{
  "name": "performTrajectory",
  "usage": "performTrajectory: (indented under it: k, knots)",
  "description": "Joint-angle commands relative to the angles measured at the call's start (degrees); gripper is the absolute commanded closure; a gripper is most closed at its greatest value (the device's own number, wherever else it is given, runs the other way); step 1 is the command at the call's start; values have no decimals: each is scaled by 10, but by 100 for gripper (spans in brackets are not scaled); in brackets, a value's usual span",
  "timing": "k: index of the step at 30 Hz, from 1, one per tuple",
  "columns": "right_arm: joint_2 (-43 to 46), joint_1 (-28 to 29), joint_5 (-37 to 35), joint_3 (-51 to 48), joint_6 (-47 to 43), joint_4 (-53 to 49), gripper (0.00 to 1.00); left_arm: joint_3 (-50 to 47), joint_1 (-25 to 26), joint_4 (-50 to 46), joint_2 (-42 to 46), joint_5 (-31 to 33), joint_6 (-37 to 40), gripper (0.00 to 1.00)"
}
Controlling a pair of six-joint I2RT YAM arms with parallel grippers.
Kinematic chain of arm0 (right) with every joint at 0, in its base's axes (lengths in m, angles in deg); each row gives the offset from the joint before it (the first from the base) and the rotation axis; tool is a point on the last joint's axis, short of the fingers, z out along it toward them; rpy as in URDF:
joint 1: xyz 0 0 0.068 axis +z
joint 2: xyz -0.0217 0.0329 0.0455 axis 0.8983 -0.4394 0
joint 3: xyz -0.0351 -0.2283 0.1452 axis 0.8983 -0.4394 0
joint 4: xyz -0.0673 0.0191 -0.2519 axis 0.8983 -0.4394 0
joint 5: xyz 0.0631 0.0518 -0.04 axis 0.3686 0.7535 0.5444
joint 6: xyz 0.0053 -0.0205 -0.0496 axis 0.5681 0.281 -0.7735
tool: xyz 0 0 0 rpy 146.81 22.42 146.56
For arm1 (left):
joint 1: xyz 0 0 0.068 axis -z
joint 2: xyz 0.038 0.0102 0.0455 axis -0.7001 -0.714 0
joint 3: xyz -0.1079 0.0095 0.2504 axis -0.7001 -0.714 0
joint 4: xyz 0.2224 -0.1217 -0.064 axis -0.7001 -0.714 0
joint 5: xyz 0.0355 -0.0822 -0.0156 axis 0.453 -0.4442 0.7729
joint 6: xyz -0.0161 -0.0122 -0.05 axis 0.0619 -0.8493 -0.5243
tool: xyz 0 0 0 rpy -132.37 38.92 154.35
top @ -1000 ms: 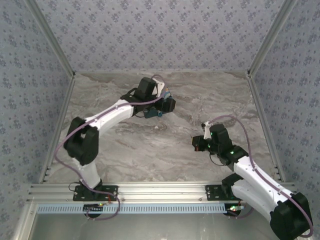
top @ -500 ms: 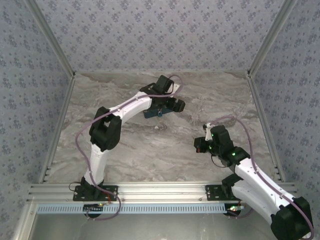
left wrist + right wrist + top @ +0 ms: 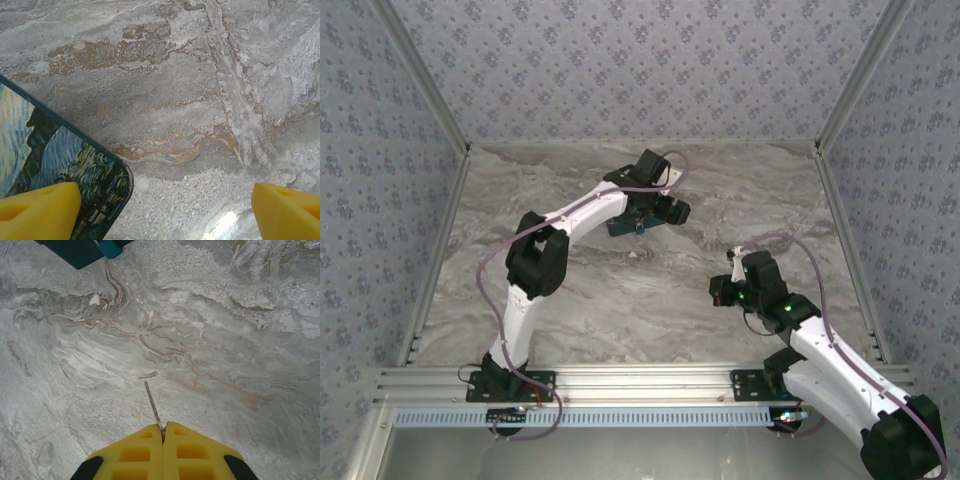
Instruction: Unlock a padlock with a key
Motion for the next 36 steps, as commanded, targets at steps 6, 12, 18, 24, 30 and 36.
performTrajectory:
  k: [6,12,18,24,30,36]
  knots:
    - [6,-26,10,11,-18,-28,100,-129,33,4,79,-5,-9,12]
    - [12,-49,24,13,-24,-39,100,-213,61,34,132,4,-32,12]
    - [30,-81,31,19,-36,-75,100,-296,88,66,186,9,-66,12]
    - [50,-132,66,18,-41,-96,100,-348,115,81,229,15,-94,12]
    - [51,-158,87,9,-39,-94,100,-381,146,92,262,10,-126,12]
    - [50,-167,76,15,-45,-108,100,-381,184,113,255,-3,-152,12]
